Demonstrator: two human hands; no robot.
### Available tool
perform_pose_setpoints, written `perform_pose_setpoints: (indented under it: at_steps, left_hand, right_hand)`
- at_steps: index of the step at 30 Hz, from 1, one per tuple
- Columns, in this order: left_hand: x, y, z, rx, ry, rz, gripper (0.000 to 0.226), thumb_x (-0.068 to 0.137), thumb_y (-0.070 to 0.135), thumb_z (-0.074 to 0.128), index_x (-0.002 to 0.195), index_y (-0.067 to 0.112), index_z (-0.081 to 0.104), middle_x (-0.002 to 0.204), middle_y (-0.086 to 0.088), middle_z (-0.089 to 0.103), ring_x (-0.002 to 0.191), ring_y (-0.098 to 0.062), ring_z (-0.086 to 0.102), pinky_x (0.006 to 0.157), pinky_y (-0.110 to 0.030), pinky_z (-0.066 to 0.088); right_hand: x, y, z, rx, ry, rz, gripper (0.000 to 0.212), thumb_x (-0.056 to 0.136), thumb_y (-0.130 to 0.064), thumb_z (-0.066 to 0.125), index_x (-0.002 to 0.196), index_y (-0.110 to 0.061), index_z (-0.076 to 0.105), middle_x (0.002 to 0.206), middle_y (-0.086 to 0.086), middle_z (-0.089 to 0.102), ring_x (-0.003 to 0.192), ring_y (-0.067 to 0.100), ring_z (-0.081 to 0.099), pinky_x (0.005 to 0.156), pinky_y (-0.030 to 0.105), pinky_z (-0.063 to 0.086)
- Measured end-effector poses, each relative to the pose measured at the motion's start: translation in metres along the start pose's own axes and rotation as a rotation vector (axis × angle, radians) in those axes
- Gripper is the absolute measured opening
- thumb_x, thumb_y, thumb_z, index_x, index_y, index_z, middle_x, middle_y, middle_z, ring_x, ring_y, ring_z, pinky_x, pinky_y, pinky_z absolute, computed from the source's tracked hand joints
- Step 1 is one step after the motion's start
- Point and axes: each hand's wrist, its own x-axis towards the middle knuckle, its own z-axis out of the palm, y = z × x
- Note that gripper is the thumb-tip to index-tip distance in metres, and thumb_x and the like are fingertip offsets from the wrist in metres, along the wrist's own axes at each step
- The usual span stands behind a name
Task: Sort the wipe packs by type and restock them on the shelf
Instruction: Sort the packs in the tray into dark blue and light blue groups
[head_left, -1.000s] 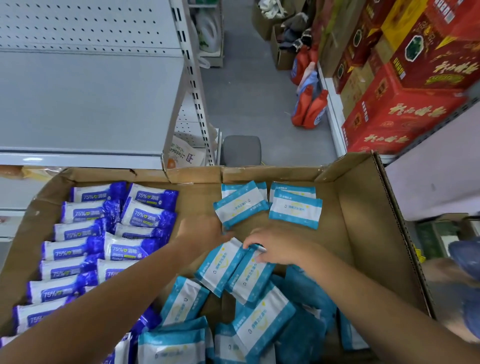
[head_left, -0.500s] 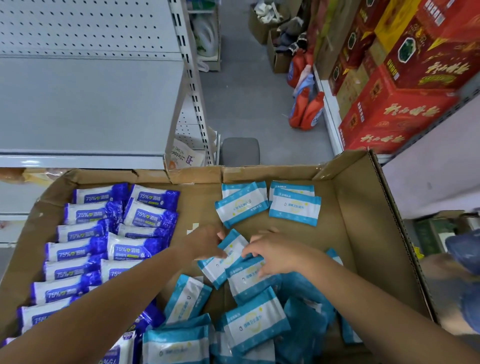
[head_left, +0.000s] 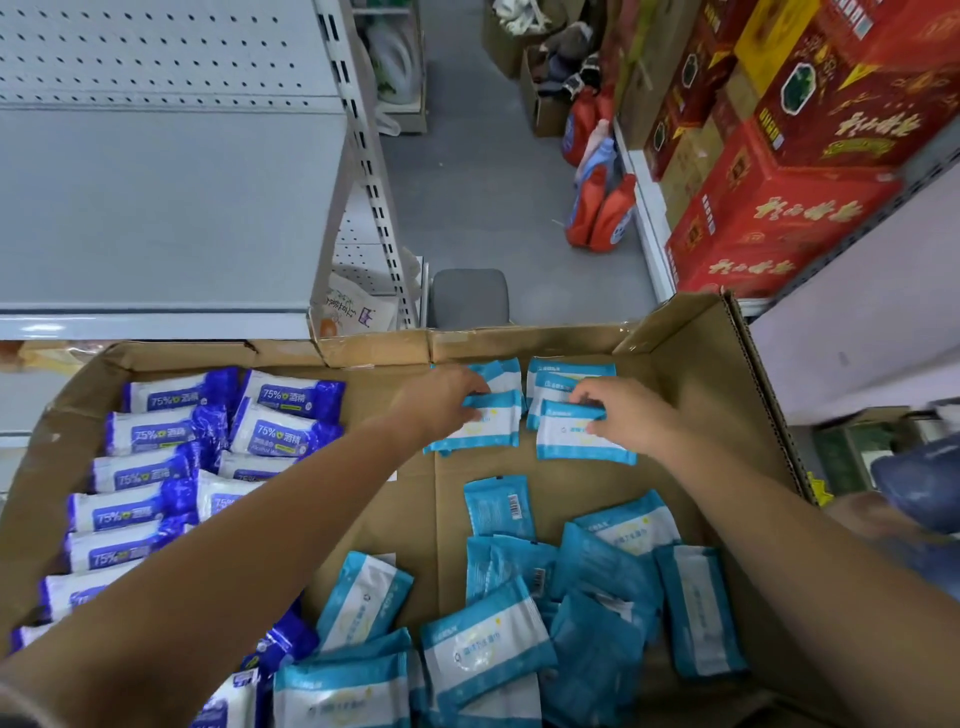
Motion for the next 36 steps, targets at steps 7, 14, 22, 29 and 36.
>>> perform_pose_setpoints:
  at_steps: [7, 14, 22, 29, 36]
  left_hand:
    - [-0.012, 0.003, 0.025, 0.151, 0.3, 0.1, 0.047, 0.088, 0.03, 0.073, 0.133, 0.025, 0.059, 0.13, 0.001, 0.059, 0.124, -0.023, 0.053, 0.099, -0.039, 0.041]
    - [-0.049, 0.038, 0.064, 0.261, -0.086, 0.743, 0.067, 0.072, -0.007, 0.073, 0.134, 0.014, 0.061, 0.136, -0.007, 0.061, 0.128, -0.03, 0.053, 0.099, -0.044, 0.042]
    - [-0.05, 0.048, 0.065, 0.636, -0.233, 0.667, 0.041, 0.085, 0.023, 0.07, 0.125, 0.026, 0.062, 0.119, 0.001, 0.058, 0.12, -0.023, 0.045, 0.106, -0.039, 0.025]
    - [-0.047, 0.023, 0.026, 0.048, -0.309, 0.2, 0.019, 0.093, 0.025, 0.068, 0.109, 0.017, 0.063, 0.113, 0.0, 0.064, 0.097, -0.015, 0.056, 0.078, -0.028, 0.044]
    - [-0.036, 0.006, 0.019, -0.142, 0.06, -0.001, 0.029, 0.094, 0.022, 0.066, 0.123, 0.021, 0.063, 0.113, 0.005, 0.065, 0.103, -0.015, 0.06, 0.087, -0.031, 0.05]
  right_hand:
    - [-0.003, 0.0, 0.015, -0.22, 0.172, 0.006, 0.049, 0.086, -0.025, 0.073, 0.13, -0.035, 0.053, 0.137, -0.003, 0.053, 0.122, 0.018, 0.049, 0.106, 0.036, 0.043]
    - [-0.038, 0.006, 0.029, -0.174, -0.257, -0.226, 0.033, 0.087, -0.01, 0.07, 0.118, -0.02, 0.064, 0.115, 0.0, 0.062, 0.102, 0.017, 0.059, 0.085, 0.03, 0.049]
    - [-0.065, 0.033, 0.048, -0.351, -0.309, -0.17, 0.022, 0.085, -0.01, 0.065, 0.092, -0.03, 0.063, 0.08, -0.019, 0.047, 0.081, 0.004, 0.047, 0.082, 0.025, 0.042]
    - [-0.056, 0.04, 0.018, -0.042, -0.244, -0.093, 0.027, 0.089, -0.013, 0.07, 0.09, -0.036, 0.055, 0.095, -0.013, 0.056, 0.093, 0.011, 0.056, 0.076, 0.022, 0.043]
    - [-0.025, 0.013, 0.01, -0.021, 0.025, -0.036, 0.037, 0.091, -0.017, 0.07, 0.127, -0.02, 0.063, 0.126, -0.001, 0.065, 0.111, 0.015, 0.062, 0.095, 0.03, 0.051]
